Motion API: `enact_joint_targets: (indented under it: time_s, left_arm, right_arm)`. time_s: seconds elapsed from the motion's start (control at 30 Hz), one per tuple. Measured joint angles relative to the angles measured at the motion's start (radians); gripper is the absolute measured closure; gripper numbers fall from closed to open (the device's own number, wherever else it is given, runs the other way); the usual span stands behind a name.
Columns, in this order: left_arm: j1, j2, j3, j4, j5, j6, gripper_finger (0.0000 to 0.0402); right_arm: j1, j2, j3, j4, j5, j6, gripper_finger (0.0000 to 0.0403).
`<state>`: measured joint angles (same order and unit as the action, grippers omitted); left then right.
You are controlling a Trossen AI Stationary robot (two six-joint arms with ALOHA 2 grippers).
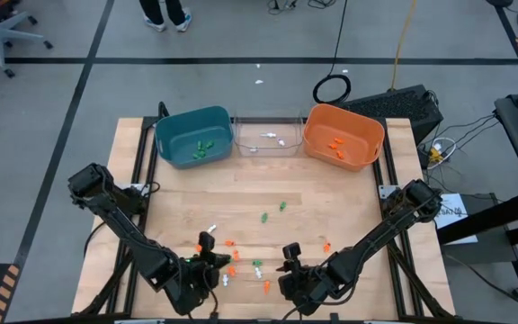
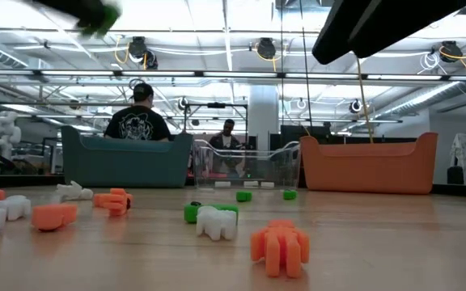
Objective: Sort Halloween decoration
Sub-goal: Put the green skeleton toy into the blue bin
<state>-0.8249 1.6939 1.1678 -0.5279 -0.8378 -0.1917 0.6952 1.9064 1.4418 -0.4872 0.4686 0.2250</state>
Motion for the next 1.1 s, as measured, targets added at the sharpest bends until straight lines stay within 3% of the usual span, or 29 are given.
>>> enact_joint_targets:
  time_s: [0.13, 0.23, 0.4, 0.53, 0.8, 1.1]
  left_arm:
    - [0.000, -0.001, 0.043, -0.001, -0.223, 0.017, 0.0390]
    - [0.002, -0.001, 0.051, 0.000, -0.321, 0.095, 0.0390]
    - [0.001, -0.001, 0.051, 0.009, -0.363, 0.400, 0.0390]
    - [0.005, -0.001, 0.051, 0.045, -0.433, 0.499, 0.0391]
    - [0.006, -0.001, 0.051, 0.181, -0.443, 0.860, 0.0388]
    - [0.007, -0.001, 0.051, 0.298, -0.443, 0.980, 0.0380]
  right_arm:
    - [0.001, 0.000, 0.000, 0.013, 0.000, 0.002, 0.0275]
    - [0.000, 0.000, 0.000, 0.027, 0.000, 0.000, 0.0275]
    - [-0.004, 0.000, 0.000, 0.027, 0.001, -0.001, 0.0275]
    - [-0.004, 0.000, 0.000, 0.027, 0.001, 0.000, 0.0275]
    - [0.005, 0.000, 0.000, 0.024, 0.002, 0.025, 0.0275]
    - [0.005, 0.000, 0.000, 0.027, 0.002, 0.078, 0.0275]
